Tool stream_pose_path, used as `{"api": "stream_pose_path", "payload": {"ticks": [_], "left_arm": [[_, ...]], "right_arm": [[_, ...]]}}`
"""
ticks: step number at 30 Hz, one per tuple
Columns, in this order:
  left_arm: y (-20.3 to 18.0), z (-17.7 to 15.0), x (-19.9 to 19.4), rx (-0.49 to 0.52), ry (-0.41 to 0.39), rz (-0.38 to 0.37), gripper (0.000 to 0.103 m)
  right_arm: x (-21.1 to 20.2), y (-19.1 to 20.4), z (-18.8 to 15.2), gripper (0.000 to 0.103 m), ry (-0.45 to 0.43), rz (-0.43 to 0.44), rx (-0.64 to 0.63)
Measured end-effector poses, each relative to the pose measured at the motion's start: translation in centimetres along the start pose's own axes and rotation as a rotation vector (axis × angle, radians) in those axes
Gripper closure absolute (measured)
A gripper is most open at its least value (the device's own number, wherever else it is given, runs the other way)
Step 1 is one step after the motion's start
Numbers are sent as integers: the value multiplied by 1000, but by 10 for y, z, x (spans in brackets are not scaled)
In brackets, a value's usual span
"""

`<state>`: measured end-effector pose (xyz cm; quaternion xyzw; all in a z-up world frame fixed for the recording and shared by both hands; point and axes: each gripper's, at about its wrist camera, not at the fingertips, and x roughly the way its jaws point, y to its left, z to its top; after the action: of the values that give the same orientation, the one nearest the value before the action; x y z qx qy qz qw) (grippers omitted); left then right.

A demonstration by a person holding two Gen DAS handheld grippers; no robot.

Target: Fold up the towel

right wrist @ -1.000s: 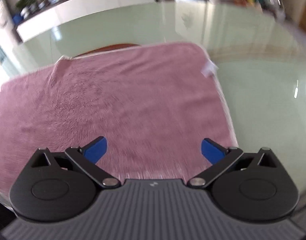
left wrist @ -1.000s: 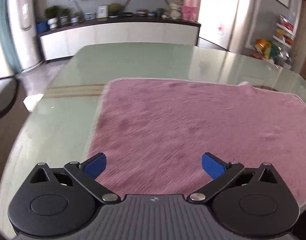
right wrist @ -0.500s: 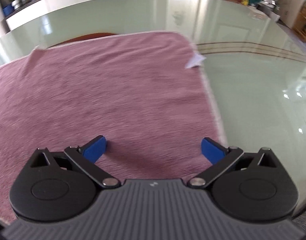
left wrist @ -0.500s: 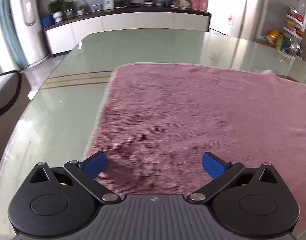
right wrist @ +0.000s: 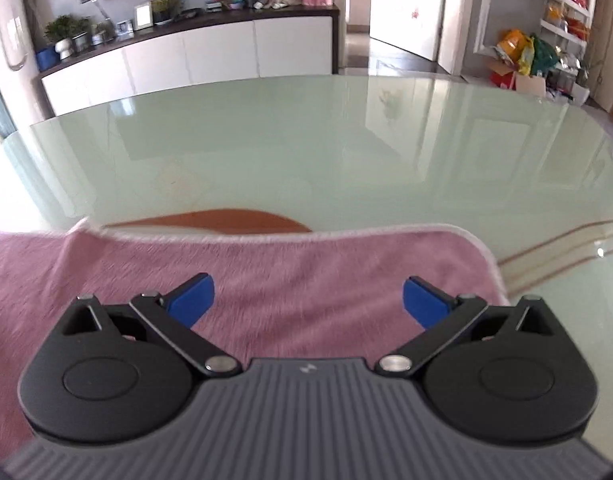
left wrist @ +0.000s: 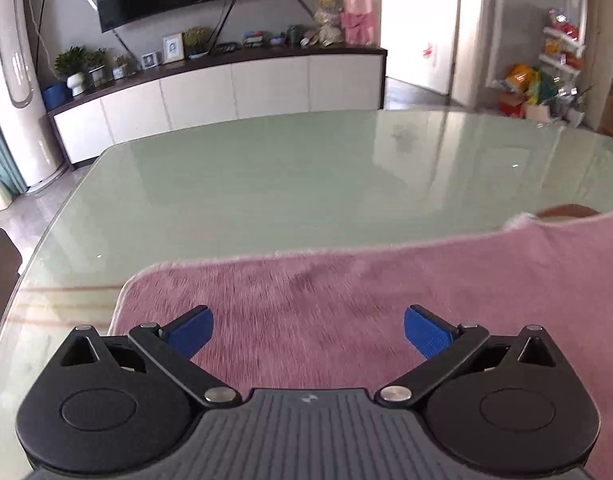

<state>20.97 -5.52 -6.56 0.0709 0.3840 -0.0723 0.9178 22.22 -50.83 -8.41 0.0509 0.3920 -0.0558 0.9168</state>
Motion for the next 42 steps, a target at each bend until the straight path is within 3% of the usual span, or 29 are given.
{"api": "stream_pose_path", "payload": {"ticks": [2, 6, 11, 16, 26, 28, 31, 34, 38, 42], "left_arm": [[4, 0, 16, -6, 35, 13, 0], [19, -4, 21, -48, 23, -35, 0], [28, -8, 22, -47, 2, -32, 0], [35, -8, 25, -66, -9, -5, 0], [50, -15, 18, -131, -32, 69, 0], [48, -13, 15, -142, -15, 93, 1], [32, -6, 4, -138, -28, 84, 5], [7, -5, -7, -106, -66, 19, 3], [-36, -12, -18, -15, -96, -23, 1], [-37, -28, -11, 19, -69, -11, 0]], "right_arm": [[8, -1, 1, 0, 13, 5, 26], [9, 0, -7, 0, 8, -9, -67], [8, -25, -6, 0, 2, -71, -7], [4, -46, -13, 0, -31, -116, 29], [3, -48, -16, 0, -67, -226, 30], [-3, -43, -16, 2, -117, -250, 15], [-23, -25, -17, 0, -203, -119, 5], [-24, 2, -25, 0, -168, -12, -13], [-15, 24, -47, 0, -72, 38, -40], [-21, 13, -60, 0, -83, 19, -92]]}}
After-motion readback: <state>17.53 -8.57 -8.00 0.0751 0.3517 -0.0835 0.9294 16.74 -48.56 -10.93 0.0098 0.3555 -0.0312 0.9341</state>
